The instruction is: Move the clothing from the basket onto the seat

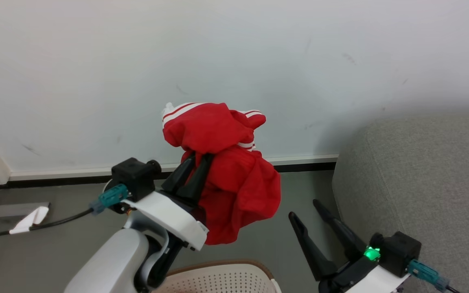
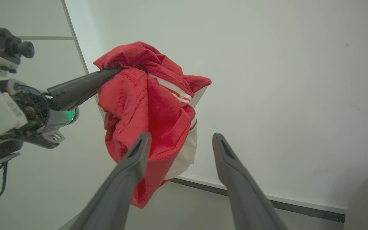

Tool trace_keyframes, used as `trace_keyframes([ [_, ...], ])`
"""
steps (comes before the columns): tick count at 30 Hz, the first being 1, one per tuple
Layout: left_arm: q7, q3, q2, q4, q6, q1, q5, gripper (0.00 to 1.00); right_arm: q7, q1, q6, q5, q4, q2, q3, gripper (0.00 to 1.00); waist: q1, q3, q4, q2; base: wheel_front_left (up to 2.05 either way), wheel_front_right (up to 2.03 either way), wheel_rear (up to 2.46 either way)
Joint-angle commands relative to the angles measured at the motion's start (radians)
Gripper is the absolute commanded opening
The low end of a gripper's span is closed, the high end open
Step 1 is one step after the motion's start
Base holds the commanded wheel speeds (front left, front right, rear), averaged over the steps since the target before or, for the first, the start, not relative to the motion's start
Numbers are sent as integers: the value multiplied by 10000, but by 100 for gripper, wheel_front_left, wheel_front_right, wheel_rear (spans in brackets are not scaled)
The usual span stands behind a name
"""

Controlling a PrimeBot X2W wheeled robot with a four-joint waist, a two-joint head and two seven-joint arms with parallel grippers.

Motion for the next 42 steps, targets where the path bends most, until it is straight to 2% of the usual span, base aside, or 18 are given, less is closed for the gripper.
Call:
trace_keyframes([
  [1,-3,-38,-35,54,-58,-166,-43,0,77,-280,-21,410,224,-110,403,100,-1,50,88,-1,0,0,0],
  [8,19,-418,-407,253,-320,-390,-43,0,372,-1344,-21,2163,1302,-200,1948,100,-1,163,522,-1,0,0,0],
  [18,46,-1276,-1172,734,-756,-447,4,0,147,-2870,-21,3419,2659,-211,3686,100,-1,114,1471,-1,0,0,0],
  [26,135,-1681,-1510,1135,-953,-326,-126,0,-6,-3450,-21,3734,3789,48,4154,100,-1,8,2021,-1,0,0,0],
  [35,125,-1869,-1575,1410,-1012,-296,-203,0,-25,-3403,-21,3010,3709,485,3354,98,-1,-51,2243,-1,0,0,0],
  [36,121,-1862,-1560,1424,-996,-304,-211,0,-26,-3379,-21,2902,3627,508,3272,43,-1,-53,2239,-1,0,0,0],
  [37,110,-1851,-1540,1439,-984,-311,-222,0,-26,-3305,-21,2848,3556,535,3220,0,-1,-55,2228,-1,0,0,0],
  [42,55,-1743,-1431,1469,-867,-281,-274,0,-27,-3093,-21,2585,3335,413,3085,0,-1,-51,2083,-1,0,0,0],
])
